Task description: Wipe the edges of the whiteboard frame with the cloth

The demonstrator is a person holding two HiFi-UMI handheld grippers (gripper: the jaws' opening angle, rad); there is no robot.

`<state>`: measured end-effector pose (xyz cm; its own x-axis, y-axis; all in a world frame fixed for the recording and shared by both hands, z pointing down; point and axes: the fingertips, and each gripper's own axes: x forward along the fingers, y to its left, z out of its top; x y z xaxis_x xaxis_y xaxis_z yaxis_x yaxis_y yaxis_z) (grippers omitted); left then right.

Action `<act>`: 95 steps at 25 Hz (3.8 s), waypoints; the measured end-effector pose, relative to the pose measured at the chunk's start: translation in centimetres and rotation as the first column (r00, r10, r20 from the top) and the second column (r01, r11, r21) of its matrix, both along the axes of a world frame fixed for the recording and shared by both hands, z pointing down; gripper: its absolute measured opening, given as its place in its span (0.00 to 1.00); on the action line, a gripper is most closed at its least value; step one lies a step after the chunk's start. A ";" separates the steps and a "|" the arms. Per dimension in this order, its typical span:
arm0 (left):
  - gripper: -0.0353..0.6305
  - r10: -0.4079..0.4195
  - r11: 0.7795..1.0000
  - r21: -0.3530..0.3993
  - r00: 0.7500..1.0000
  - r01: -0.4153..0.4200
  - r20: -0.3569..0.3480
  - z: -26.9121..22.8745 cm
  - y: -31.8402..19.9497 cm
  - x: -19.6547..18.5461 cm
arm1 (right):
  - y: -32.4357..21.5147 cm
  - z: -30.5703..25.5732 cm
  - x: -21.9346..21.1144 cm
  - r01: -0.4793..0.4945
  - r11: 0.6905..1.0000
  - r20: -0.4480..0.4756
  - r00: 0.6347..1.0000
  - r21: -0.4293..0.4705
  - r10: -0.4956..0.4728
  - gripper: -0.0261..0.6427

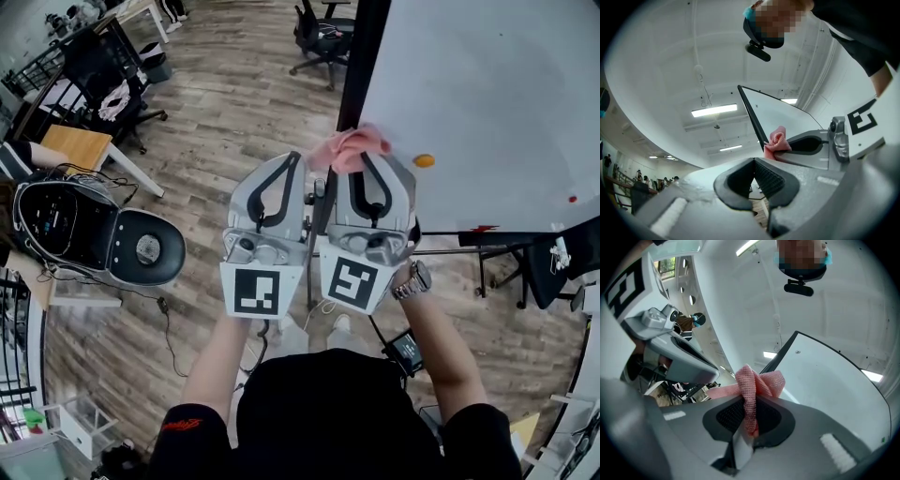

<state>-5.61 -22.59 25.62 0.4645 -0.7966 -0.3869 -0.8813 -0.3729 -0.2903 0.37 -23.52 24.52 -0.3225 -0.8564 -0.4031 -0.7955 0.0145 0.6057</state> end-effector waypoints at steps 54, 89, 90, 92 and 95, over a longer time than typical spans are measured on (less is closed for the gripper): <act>0.05 -0.020 0.984 -0.178 1.000 0.018 -0.012 10.4 -0.2 -0.4 | -0.1 12.2 0.5 0.042 0.980 0.029 0.999 -0.197 -0.037 0.12; 0.05 -0.017 0.957 -0.290 0.999 0.005 -0.040 16.8 -1.1 0.3 | -0.7 20.8 0.2 0.037 0.933 0.011 0.999 -0.357 -0.035 0.12; 0.05 -0.017 0.957 -0.290 0.999 0.005 -0.040 17.1 -1.1 0.3 | -0.7 21.0 0.2 0.037 0.933 0.015 0.999 -0.357 -0.034 0.12; 0.05 -0.017 0.957 -0.291 0.999 0.005 -0.038 17.6 -1.2 0.4 | -0.8 21.7 0.3 0.038 0.933 0.019 0.999 -0.358 -0.034 0.12; 0.05 -0.019 0.953 -0.303 0.999 0.007 -0.037 18.6 -1.0 0.3 | -0.8 23.0 0.3 0.037 0.927 0.017 0.999 -0.374 -0.033 0.12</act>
